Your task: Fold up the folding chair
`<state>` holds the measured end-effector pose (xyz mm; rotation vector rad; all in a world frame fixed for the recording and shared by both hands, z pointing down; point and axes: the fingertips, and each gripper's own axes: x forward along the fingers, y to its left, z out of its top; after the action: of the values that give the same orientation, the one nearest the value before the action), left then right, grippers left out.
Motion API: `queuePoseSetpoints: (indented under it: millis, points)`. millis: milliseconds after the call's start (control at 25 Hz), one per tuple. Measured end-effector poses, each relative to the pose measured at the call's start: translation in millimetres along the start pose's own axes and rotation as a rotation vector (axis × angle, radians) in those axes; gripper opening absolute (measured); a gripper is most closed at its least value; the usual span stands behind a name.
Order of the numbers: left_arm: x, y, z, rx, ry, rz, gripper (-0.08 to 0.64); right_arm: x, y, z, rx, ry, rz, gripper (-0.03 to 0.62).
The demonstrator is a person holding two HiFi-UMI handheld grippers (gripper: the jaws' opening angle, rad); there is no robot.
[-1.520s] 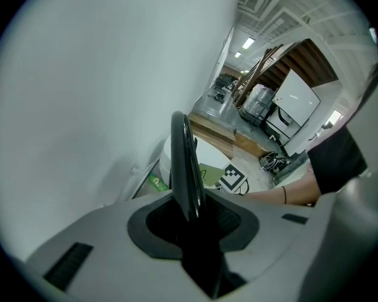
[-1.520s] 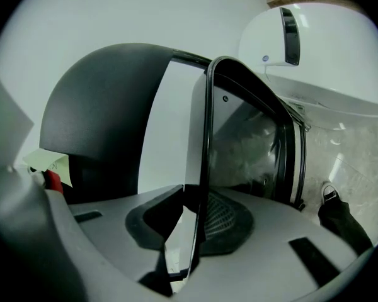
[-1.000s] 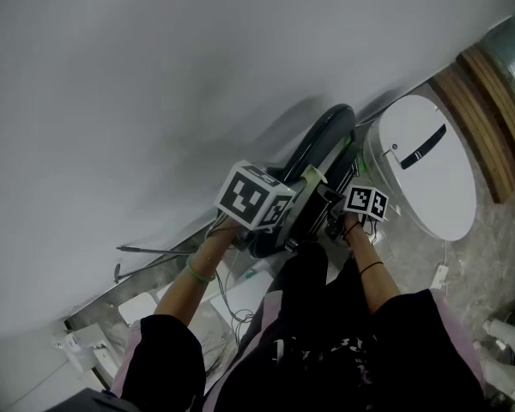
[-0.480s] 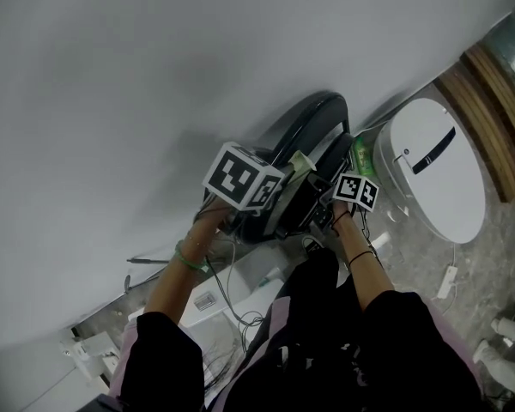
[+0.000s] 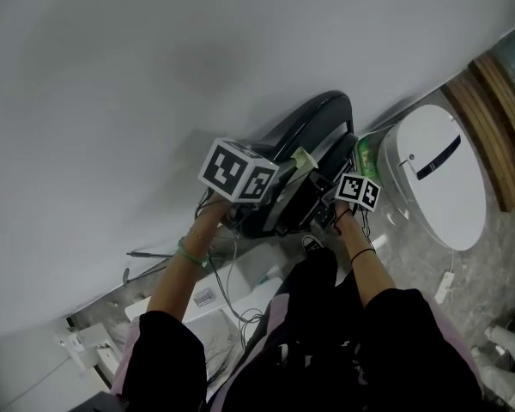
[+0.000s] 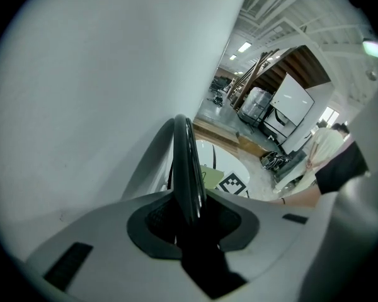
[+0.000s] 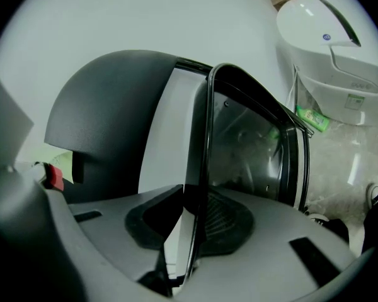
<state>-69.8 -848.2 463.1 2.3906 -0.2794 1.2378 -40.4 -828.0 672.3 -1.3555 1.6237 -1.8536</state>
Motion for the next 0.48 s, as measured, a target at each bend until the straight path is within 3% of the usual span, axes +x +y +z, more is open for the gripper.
queuePoseSetpoints:
  millis: [240, 360, 480]
  points:
    - [3.1, -0.8, -3.8, -0.072, -0.017, -0.034, 0.096, -1.4, -0.7, -0.8, -0.071, 0.026, -0.042, 0.091]
    - [3.5, 1.2, -4.6, -0.066, -0.022, 0.004, 0.111, -10.2, -7.4, -0.2, -0.106, 0.044, -0.075, 0.15]
    - [-0.4, 6.3, -5.4, -0.061, -0.044, 0.062, 0.137, -24.9, -12.0, -1.1, -0.118, 0.048, -0.076, 0.152]
